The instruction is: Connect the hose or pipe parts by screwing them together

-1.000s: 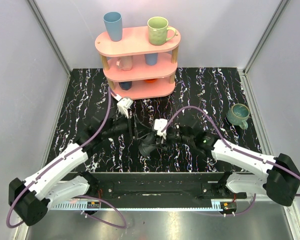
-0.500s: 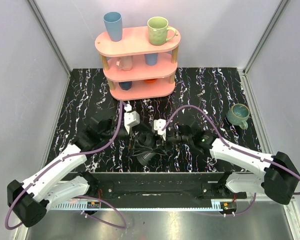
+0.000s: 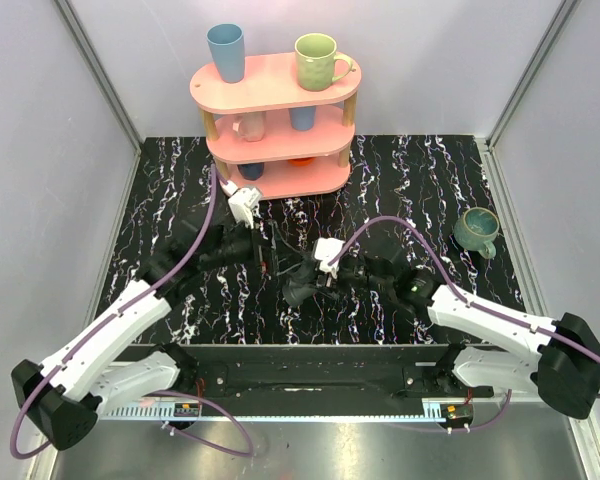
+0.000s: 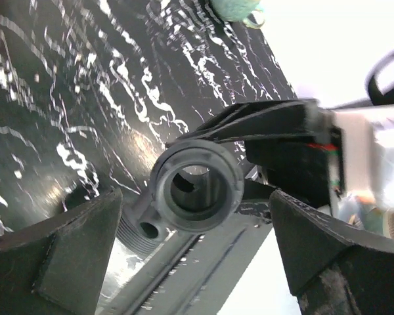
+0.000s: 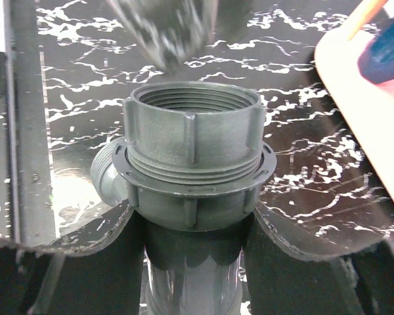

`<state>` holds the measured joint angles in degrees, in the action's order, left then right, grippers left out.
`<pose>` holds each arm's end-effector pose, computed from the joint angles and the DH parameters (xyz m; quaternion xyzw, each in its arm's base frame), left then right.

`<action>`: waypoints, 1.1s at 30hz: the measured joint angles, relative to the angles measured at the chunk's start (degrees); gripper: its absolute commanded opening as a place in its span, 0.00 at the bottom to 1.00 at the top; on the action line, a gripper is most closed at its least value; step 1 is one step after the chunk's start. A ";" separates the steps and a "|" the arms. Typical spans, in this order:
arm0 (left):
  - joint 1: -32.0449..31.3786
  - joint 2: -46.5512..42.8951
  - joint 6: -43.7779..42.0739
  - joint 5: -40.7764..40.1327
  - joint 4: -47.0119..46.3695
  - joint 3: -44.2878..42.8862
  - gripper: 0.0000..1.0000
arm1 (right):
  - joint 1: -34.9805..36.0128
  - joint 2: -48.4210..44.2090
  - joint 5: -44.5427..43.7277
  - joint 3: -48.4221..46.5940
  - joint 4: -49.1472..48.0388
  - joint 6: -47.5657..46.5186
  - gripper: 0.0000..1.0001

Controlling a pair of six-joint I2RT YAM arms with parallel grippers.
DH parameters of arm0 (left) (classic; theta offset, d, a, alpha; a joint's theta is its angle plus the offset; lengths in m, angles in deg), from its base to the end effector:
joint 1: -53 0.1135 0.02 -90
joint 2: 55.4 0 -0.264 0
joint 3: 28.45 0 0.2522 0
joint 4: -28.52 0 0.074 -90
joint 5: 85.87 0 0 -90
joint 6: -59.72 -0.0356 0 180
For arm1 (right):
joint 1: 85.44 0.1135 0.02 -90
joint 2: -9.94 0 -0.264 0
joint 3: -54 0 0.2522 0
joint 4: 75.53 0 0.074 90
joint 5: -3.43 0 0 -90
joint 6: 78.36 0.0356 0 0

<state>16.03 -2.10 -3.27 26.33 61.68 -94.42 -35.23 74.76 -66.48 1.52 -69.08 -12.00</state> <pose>0.1585 -0.1361 0.3430 0.1793 0.7937 -0.4305 0.3907 0.1543 0.2044 0.2639 -0.5621 0.5790 0.2698 0.5253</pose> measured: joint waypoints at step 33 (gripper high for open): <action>2.64 12.87 13.31 11.10 -10.38 4.57 0.32 | -0.07 0.94 -4.98 -3.80 10.99 1.14 0.00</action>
<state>18.67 10.77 10.04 37.43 51.30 -89.85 -35.29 75.70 -71.46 -2.28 -58.08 -10.87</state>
